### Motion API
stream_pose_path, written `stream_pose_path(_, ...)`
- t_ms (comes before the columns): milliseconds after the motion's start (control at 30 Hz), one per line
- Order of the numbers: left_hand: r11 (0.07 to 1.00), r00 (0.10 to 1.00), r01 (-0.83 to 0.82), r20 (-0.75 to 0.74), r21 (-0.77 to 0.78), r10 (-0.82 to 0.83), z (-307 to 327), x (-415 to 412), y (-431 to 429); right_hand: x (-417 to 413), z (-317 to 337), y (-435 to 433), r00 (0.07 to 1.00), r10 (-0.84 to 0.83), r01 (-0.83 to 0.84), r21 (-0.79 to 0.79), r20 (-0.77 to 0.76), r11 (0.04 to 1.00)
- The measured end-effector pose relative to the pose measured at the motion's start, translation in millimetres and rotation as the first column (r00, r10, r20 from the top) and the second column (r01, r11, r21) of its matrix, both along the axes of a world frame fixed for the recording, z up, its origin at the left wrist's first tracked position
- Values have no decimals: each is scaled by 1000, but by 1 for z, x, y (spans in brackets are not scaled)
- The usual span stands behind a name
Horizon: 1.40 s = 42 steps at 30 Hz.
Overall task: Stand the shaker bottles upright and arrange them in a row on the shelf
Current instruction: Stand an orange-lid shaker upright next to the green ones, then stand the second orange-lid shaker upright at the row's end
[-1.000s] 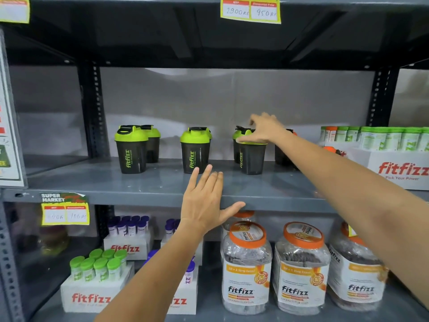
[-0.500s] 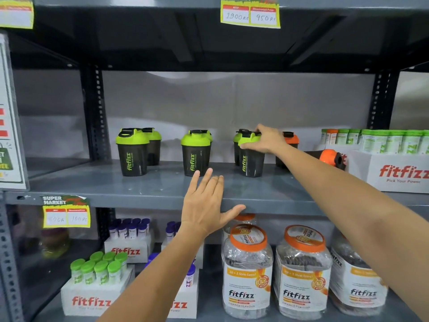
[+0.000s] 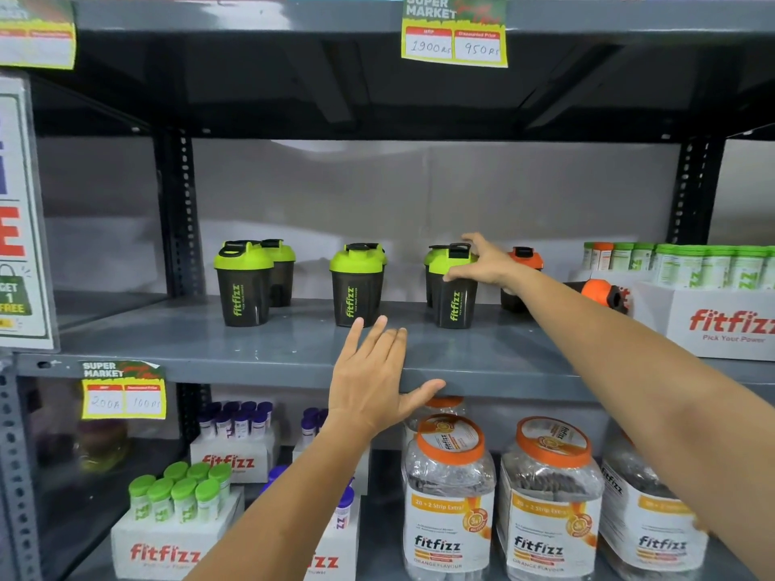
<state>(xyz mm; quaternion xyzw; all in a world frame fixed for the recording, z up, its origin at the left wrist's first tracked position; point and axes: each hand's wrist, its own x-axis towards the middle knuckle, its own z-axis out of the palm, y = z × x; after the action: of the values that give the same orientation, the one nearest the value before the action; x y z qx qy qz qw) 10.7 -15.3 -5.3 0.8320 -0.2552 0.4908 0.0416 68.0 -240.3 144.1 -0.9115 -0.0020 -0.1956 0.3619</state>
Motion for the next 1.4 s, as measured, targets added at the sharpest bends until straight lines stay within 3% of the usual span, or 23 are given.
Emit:
stream_pose_path(133, 1000, 1000, 22, -5, -15, -22, 0, -2, 0, -17, 11, -21, 999, -17, 13, -63, -52, 998)
stream_pose_path(200, 998, 999, 28, -22, -57, -29, 1, -5, -3, -31, 20, -40, 989, -145, 143, -230, 12, 963)
stream_pose_path(300, 994, 998, 24, -52, -107, -29, 8, -10, -13, -51, 26, -72, 922, -380, 348, -580, 71, 737)
stream_pose_path(400, 997, 997, 68, -43, 24, -67, 20, -16, -37, -63, 16, -93, 820, -568, 415, -760, 75, 499)
stream_pose_path(567, 981, 989, 142, -52, 132, -136, 23, -27, -89, -67, -4, -105, 714, -700, 346, -873, 8, 344)
stream_pose_path(767, 988, 993, 113, -53, 109, -108, 18, -23, -94, -67, -1, -116, 795, -605, 216, -956, 54, 200)
stream_pose_path(900, 987, 994, 99, -59, 125, -92, 17, -24, -95, -69, 12, -119, 891, -432, 152, -988, 139, -5)
stream_pose_path(1067, 987, 995, 96, -50, 132, -90, 17, -24, -95, -59, 12, -111, 964, -196, 103, -932, 179, -347)
stream_pose_path(1167, 986, 995, 85, -63, 142, -77, 18, -25, -95, -56, 12, -102, 981, -112, 90, -881, 159, -465)
stream_pose_path(1233, 986, 995, 73, -72, 147, -63, 19, -26, -94, -52, 7, -97, 985, 40, 161, -818, 167, -552)
stream_pose_path(1400, 986, 996, 69, -71, 153, -58, 19, -28, -94, -42, -2, -104, 979, 125, 202, -790, 159, -578)
